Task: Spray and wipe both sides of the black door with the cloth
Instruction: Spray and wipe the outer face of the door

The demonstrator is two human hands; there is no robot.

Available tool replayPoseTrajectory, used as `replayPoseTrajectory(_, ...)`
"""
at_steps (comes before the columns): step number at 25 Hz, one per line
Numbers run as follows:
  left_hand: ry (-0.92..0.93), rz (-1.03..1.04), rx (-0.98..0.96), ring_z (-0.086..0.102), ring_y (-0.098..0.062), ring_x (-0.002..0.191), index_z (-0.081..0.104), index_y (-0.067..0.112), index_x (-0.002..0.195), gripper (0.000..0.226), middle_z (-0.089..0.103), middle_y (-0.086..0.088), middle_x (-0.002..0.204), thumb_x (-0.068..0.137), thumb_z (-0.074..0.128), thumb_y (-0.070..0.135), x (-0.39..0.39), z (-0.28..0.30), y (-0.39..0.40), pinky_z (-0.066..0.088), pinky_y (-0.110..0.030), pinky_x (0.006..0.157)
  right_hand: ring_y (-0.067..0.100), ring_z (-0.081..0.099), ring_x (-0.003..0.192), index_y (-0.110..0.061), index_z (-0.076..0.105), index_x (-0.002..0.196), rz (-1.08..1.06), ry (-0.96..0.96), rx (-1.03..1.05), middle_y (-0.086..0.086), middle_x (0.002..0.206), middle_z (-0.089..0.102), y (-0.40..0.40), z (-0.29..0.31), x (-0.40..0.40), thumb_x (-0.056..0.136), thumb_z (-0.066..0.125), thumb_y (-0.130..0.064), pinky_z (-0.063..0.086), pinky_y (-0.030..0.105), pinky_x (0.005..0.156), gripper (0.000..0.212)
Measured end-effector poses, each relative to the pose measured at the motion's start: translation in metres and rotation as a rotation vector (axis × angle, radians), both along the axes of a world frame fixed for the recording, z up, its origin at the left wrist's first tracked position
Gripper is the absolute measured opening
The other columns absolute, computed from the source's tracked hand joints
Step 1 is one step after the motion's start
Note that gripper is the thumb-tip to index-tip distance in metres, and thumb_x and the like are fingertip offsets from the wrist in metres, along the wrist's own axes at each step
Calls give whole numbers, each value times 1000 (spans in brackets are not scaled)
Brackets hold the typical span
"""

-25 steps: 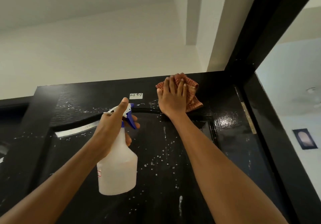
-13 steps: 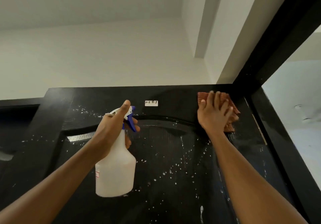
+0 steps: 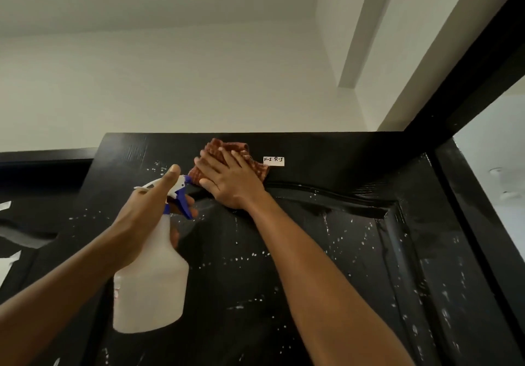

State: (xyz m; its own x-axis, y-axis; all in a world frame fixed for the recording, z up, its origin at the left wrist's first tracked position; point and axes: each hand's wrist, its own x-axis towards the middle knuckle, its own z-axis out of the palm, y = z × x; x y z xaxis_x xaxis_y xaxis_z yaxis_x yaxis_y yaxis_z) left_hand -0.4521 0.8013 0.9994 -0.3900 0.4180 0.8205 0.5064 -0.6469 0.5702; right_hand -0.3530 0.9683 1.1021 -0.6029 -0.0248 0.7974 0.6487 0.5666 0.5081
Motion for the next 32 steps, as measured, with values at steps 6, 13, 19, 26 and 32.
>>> replayPoseTrajectory(6,89,-129,-111,61,-28,51,68,8,98,69,76,-11,85,90,40,71,46,-19,21,54,-33,50,22,-14,157,-43,-12,159,-112,337,-118,-14,168,-18,67,-41,160,107,16,-54,-12,42,124,60)
replayPoseTrajectory(13,90,-191,-145,63,-27,51,66,11,101,63,76,-11,85,90,41,67,81,-33,33,55,-31,47,39,-8,156,-28,-9,163,-89,997,-386,2,172,-10,97,-109,221,108,19,-45,-5,58,125,64)
replayPoseTrajectory(19,24,-123,-124,61,-22,46,64,8,107,65,75,-13,89,90,42,67,72,-36,40,52,-30,45,37,6,156,-27,3,164,-17,536,-136,0,172,4,57,-84,114,109,17,-47,-5,51,126,60)
replayPoseTrajectory(26,-15,-53,-134,61,-25,46,66,7,102,66,76,-12,85,91,41,67,83,-48,35,54,-32,48,27,38,146,-29,36,157,63,664,-69,-6,159,42,76,-135,167,109,26,-46,24,48,122,52)
replayPoseTrajectory(32,4,26,-123,61,-26,46,67,8,97,66,76,-11,83,90,41,69,71,-47,2,54,-32,49,37,30,149,-21,40,156,81,852,-219,1,160,41,53,-134,117,107,28,-42,13,56,124,54)
